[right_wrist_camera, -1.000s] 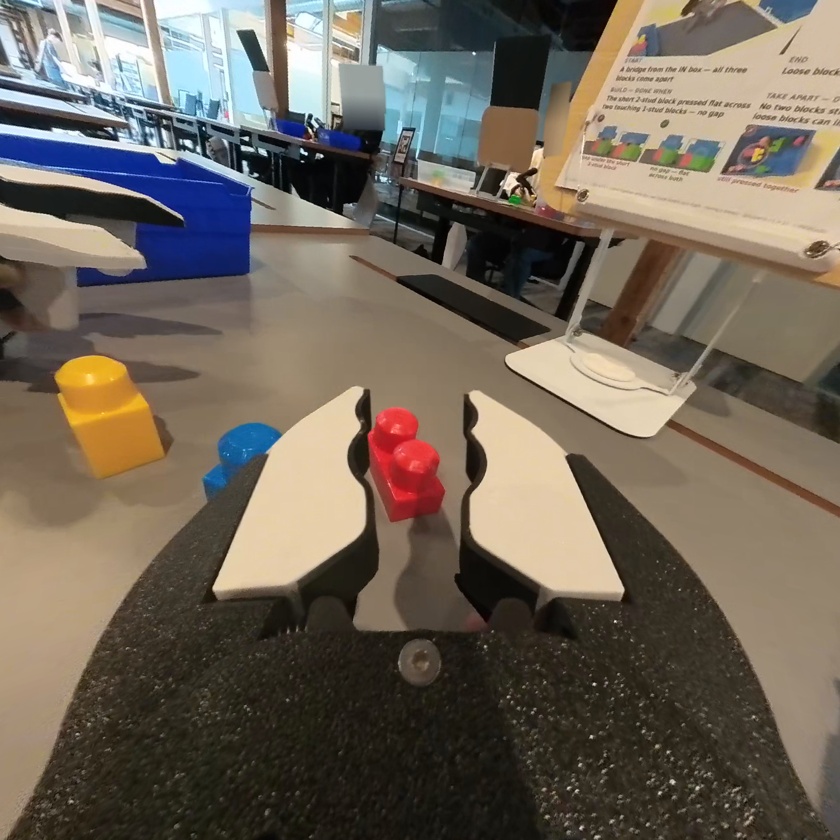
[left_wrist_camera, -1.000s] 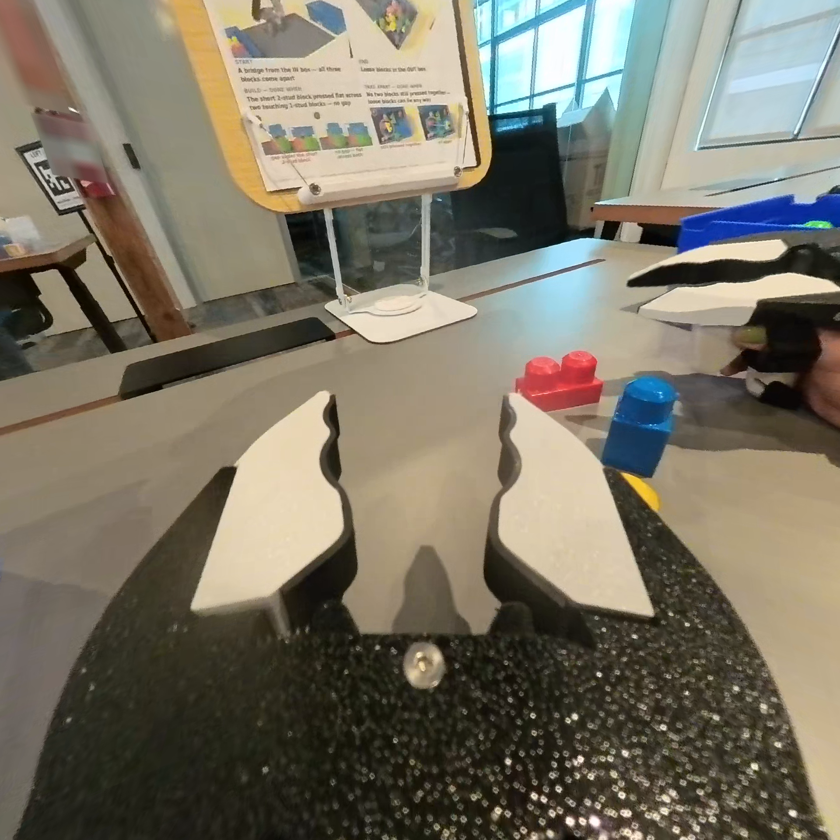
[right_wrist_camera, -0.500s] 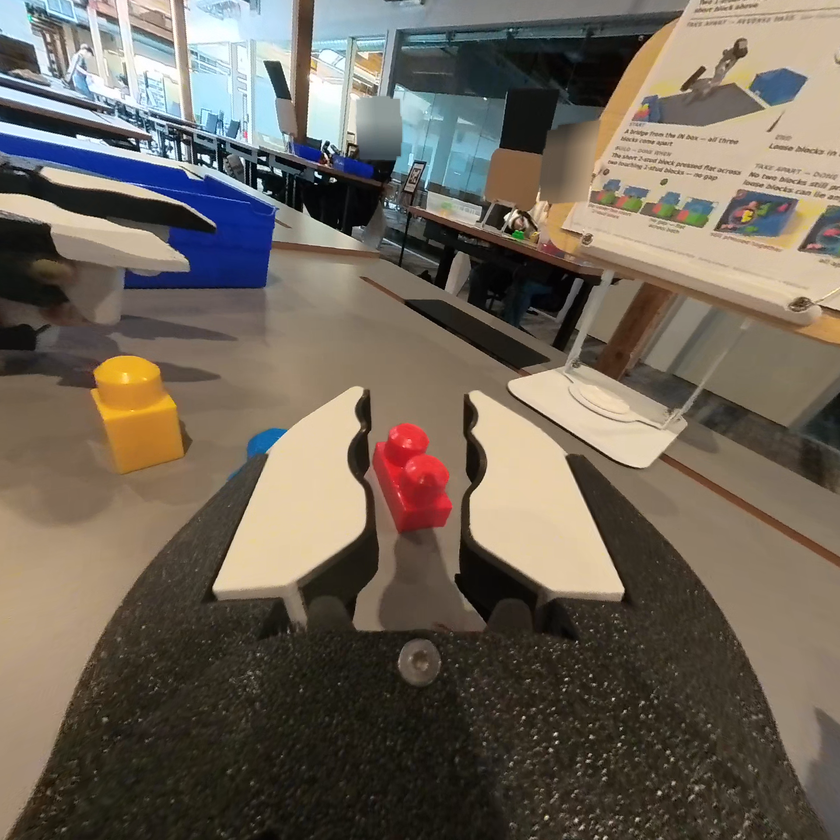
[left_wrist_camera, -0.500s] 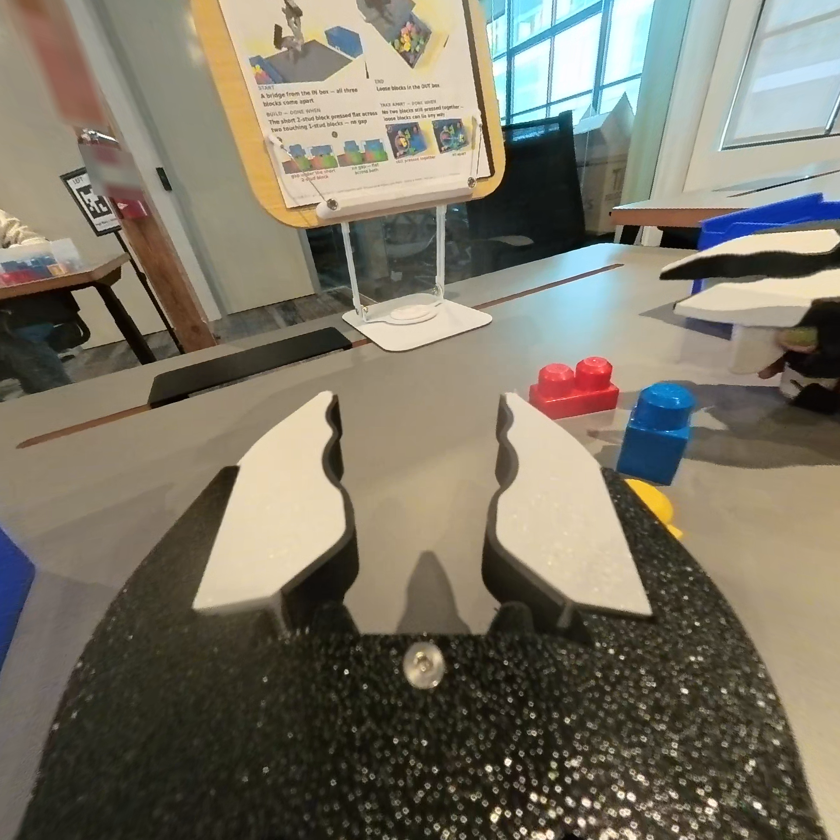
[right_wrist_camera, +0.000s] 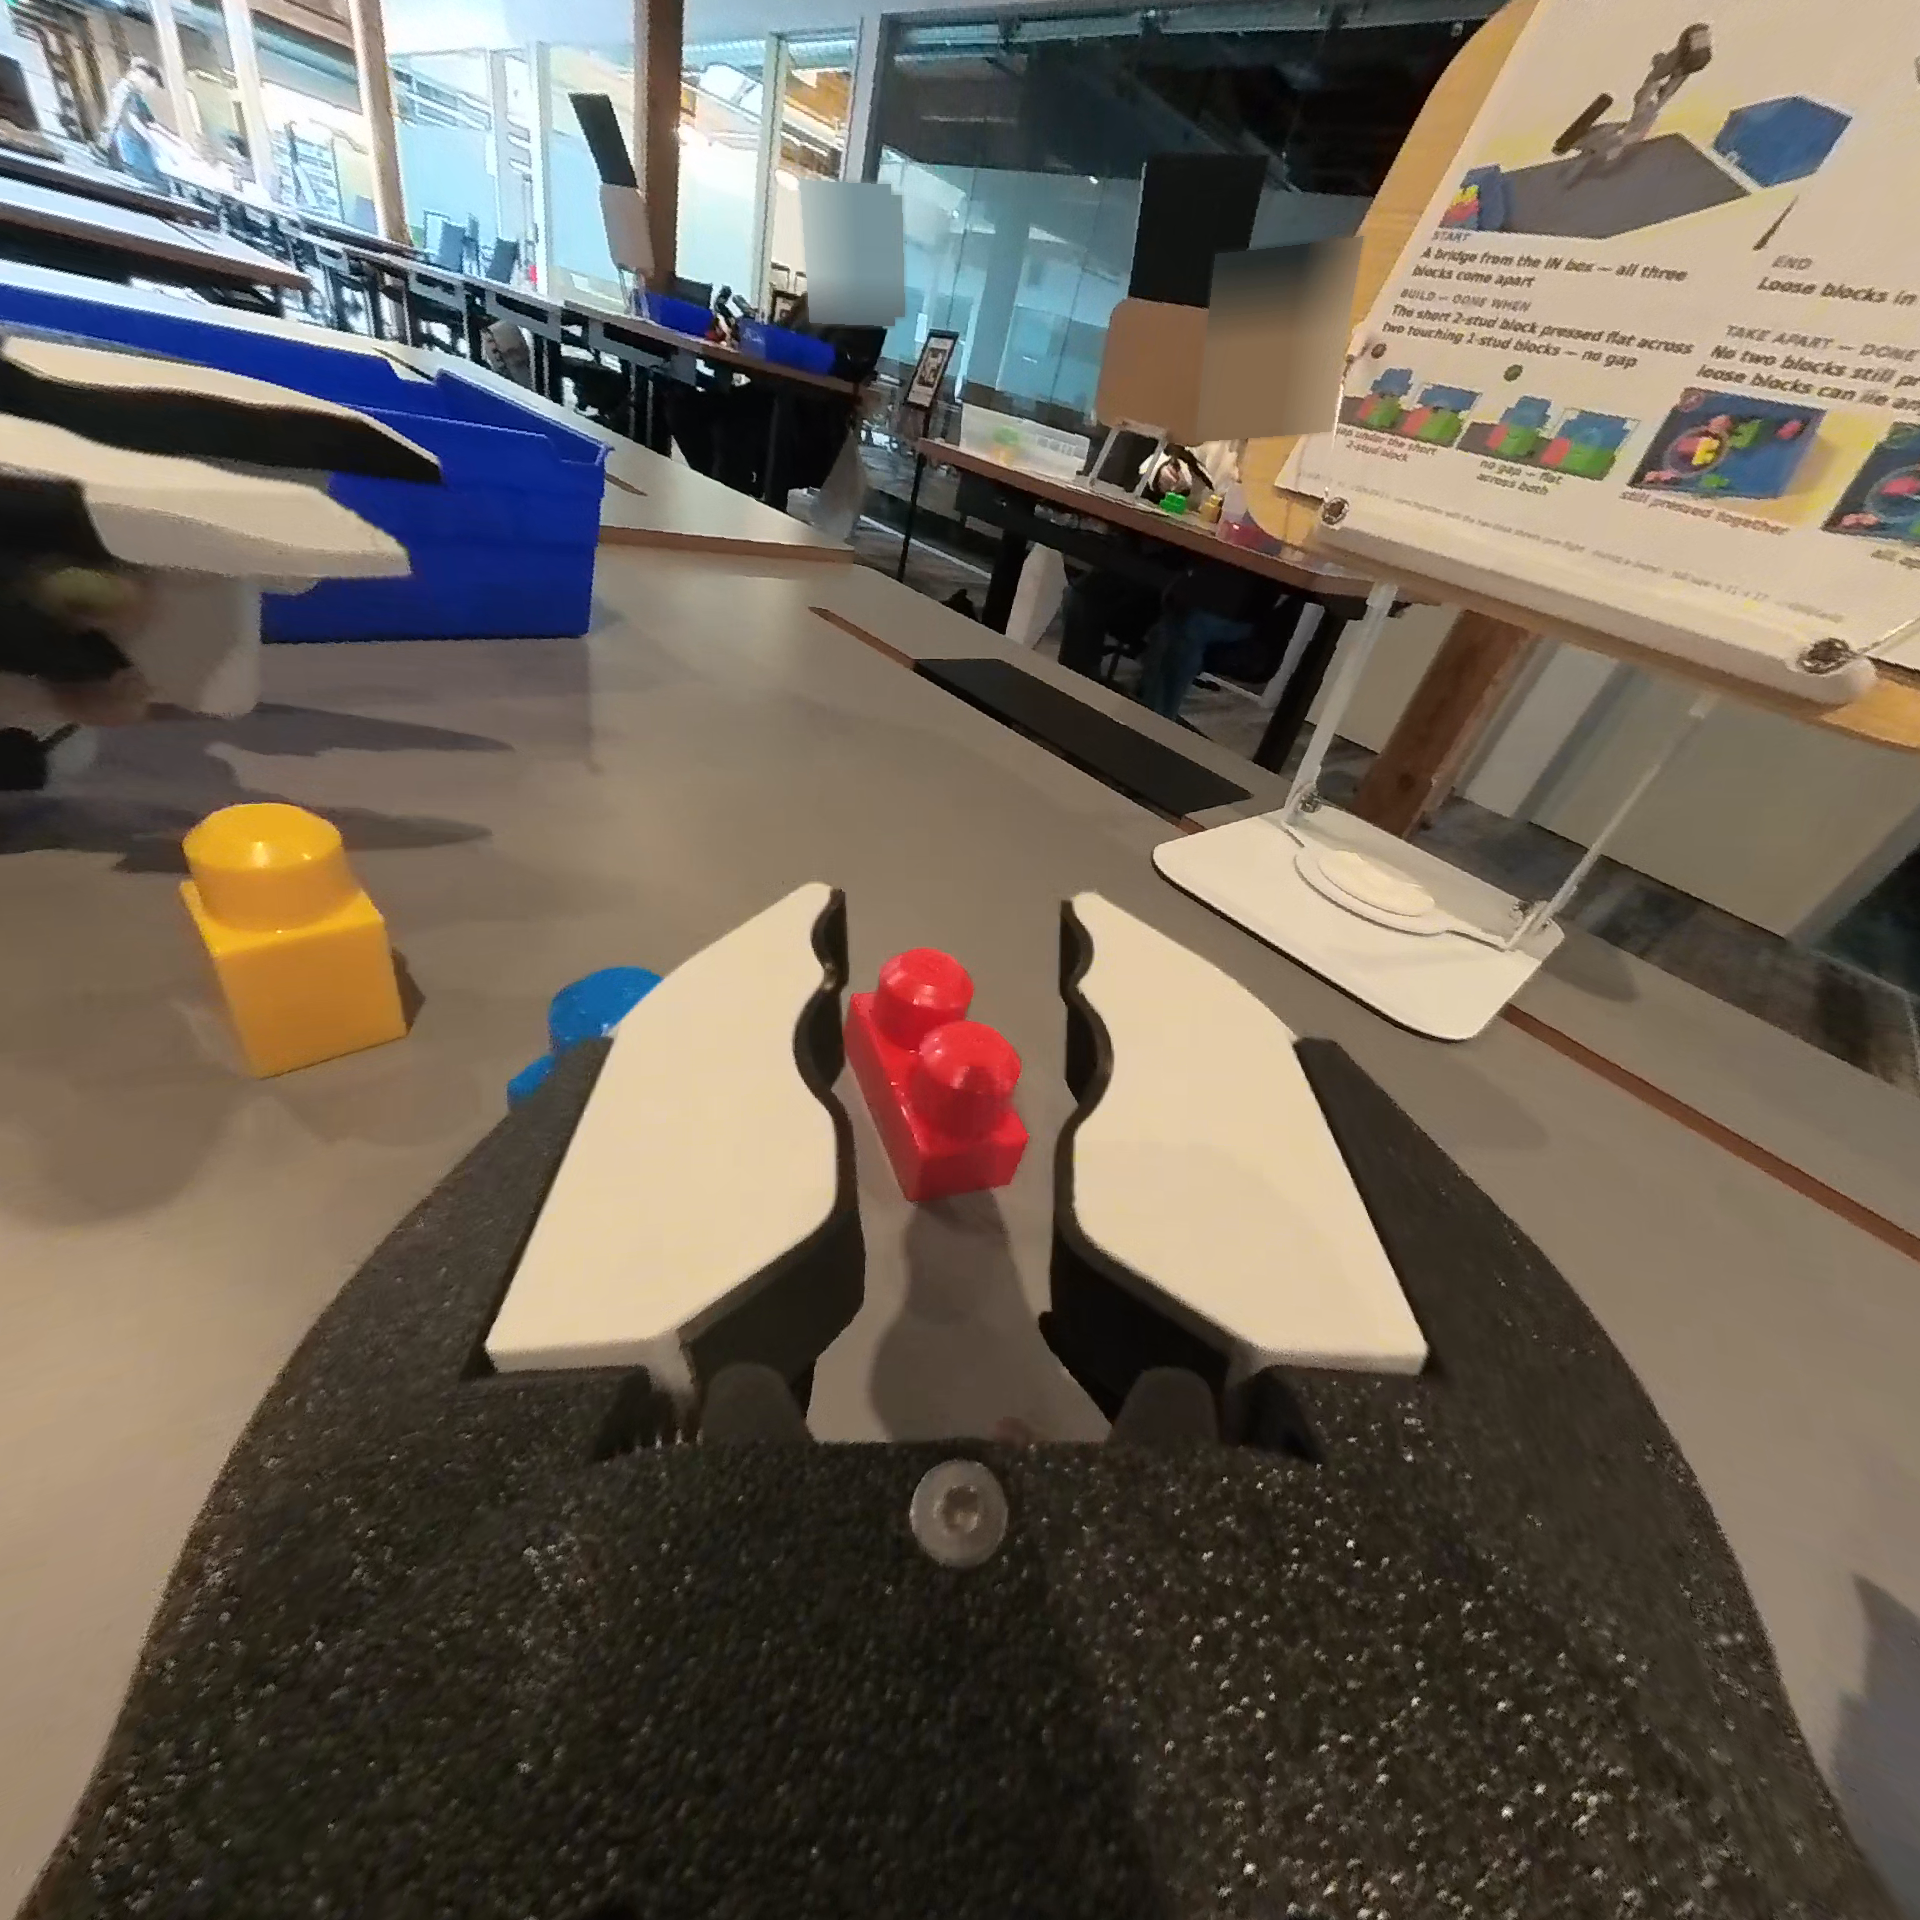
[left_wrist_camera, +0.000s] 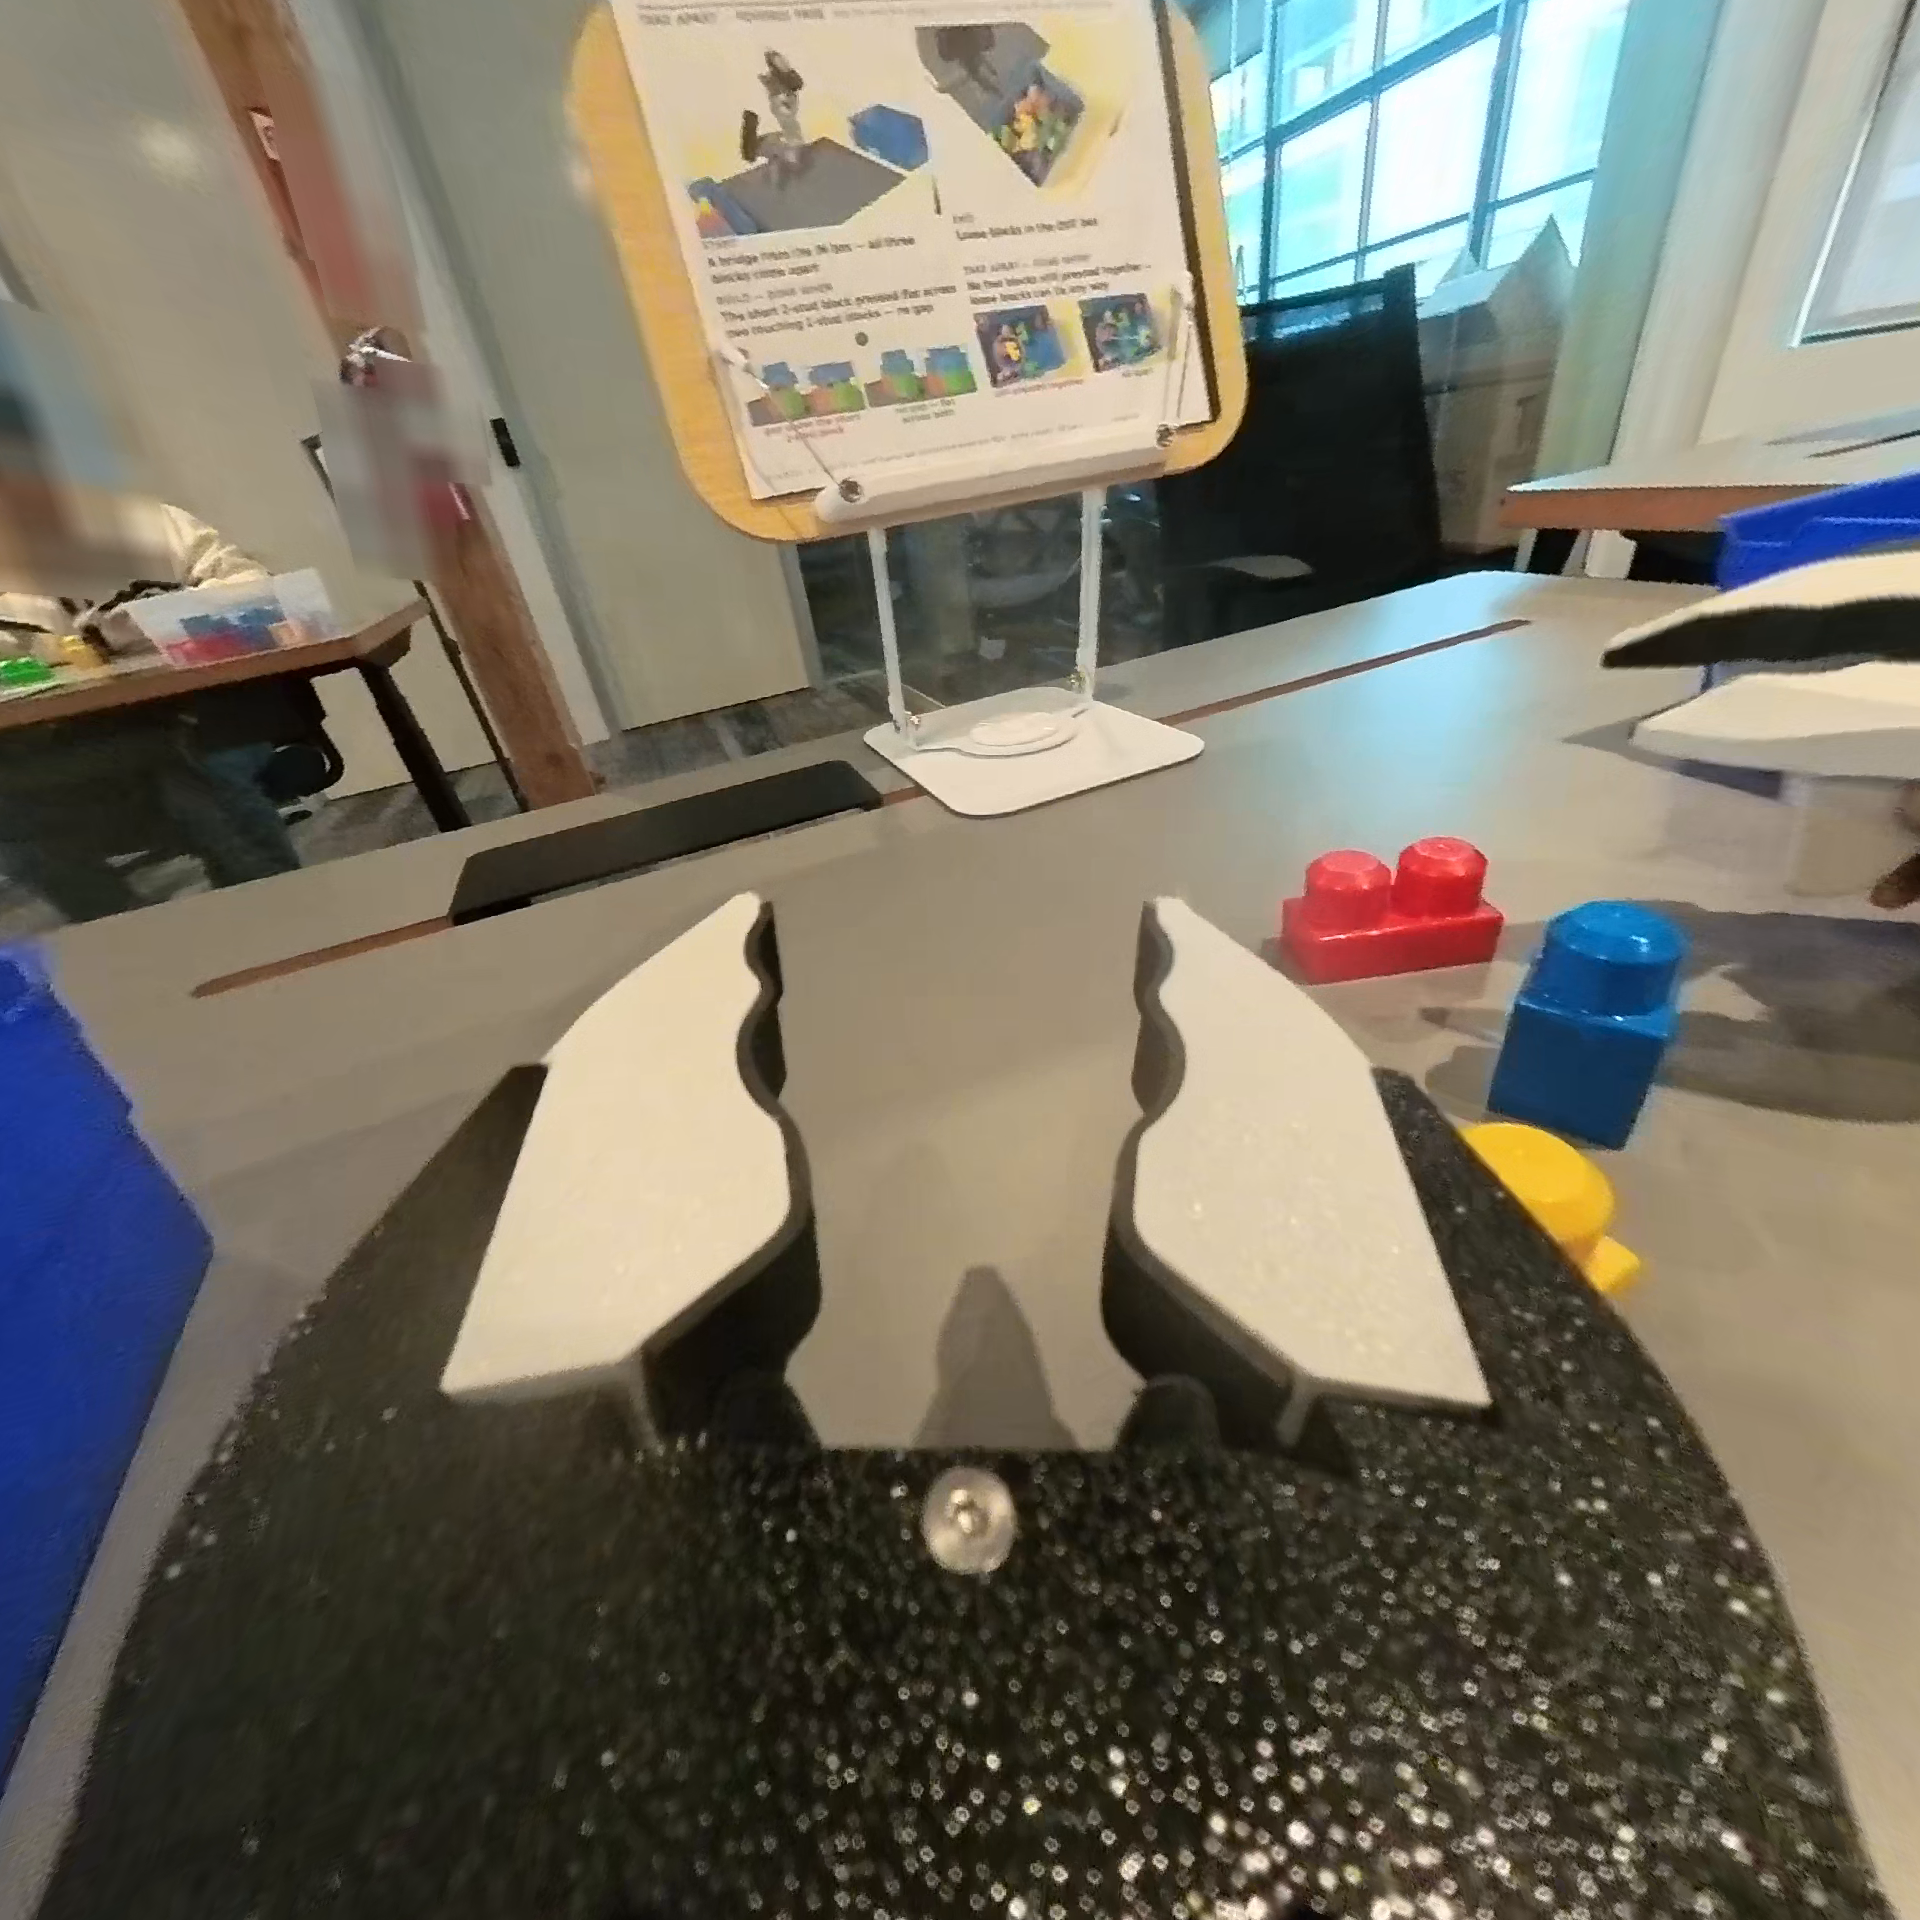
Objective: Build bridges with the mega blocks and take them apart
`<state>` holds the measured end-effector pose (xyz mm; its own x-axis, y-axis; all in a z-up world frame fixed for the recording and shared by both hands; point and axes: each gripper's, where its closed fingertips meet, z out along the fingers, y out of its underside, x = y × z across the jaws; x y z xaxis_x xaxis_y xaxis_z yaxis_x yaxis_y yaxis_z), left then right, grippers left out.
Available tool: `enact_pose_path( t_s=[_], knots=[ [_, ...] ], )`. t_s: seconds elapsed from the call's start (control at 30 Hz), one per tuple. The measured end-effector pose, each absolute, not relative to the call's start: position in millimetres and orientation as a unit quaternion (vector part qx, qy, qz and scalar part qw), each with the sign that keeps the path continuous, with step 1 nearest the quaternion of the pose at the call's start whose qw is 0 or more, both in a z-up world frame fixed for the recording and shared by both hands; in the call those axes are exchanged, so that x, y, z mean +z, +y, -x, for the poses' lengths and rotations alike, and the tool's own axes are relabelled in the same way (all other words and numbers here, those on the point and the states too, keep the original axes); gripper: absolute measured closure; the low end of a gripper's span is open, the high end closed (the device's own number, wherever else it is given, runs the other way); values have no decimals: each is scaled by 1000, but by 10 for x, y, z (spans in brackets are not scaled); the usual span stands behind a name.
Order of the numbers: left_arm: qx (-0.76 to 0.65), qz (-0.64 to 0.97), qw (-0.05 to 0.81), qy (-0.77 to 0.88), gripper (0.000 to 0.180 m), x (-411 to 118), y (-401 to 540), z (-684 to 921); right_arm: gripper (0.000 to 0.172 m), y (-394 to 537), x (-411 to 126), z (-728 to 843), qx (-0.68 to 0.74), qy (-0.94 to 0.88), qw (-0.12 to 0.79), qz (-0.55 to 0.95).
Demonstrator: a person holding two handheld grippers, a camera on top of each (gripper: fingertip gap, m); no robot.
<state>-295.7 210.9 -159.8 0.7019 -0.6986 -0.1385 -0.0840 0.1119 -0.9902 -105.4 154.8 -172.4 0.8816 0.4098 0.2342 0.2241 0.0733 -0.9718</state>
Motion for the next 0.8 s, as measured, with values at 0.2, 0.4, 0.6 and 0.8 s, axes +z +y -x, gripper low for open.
enact_pose_path(
  t_s=[0.2,0.4,0.6,0.8],
  knots=[
    [-188,645,694,260,116,-1611,2206,3075,133,1565,-1701,998,77,-215,699,678],
    [-181,644,708,228,117,-1592,2223,3113,134,1595,-1664,986,85,-213,707,669],
    [-143,636,721,234,118,-1604,2205,3131,135,1691,-1626,1034,90,-231,715,653],
    [-130,622,734,240,117,-1581,2154,3136,135,1700,-1650,1214,119,-269,705,646]
  ],
)
